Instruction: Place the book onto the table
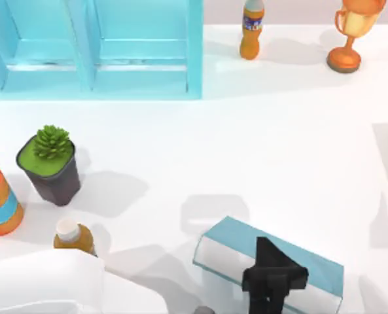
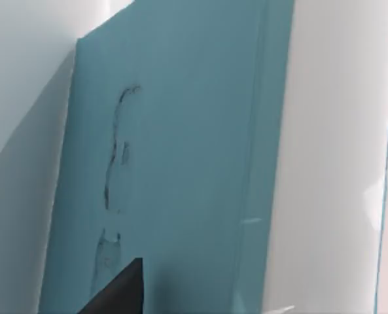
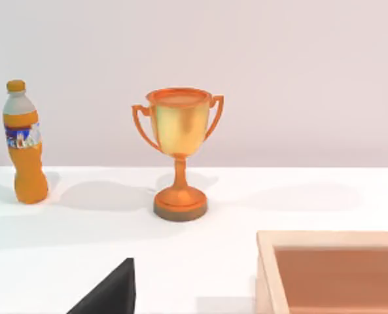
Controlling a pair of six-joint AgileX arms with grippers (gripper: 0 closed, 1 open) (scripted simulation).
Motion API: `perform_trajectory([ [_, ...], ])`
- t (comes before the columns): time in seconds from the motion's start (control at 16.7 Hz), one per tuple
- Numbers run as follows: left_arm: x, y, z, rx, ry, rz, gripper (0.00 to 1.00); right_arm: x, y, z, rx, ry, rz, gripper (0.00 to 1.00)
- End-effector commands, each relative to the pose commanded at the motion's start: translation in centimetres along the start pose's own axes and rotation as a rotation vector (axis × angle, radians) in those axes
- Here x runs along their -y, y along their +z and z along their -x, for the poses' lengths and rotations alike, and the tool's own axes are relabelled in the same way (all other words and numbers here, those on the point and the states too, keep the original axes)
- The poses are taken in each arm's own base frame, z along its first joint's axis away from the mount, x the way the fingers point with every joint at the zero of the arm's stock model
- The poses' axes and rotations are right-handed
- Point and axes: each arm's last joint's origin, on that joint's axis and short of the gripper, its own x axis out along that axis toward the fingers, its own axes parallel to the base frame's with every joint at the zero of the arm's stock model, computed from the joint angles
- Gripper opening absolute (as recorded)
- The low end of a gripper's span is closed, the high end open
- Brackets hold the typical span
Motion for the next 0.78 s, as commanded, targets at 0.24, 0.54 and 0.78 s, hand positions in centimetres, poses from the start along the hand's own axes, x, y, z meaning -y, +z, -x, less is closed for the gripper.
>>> perform_trajectory([
  [0.24, 0.0, 0.0, 0.0, 0.000, 0.001, -0.002, 1.00, 0.0, 0.0, 0.0, 0.000, 0.000, 0.000, 1.00],
  [0.54, -0.3, -0.5, 1.5, -0.023, 0.029, 0.025, 1.00, 0.0, 0.0, 0.0, 0.000, 0.000, 0.000, 1.00],
  [0.78, -1.0, -1.1, 4.4, -0.035, 0.078, 0.067, 1.00, 0.0, 0.0, 0.0, 0.000, 0.000, 0.000, 1.00],
])
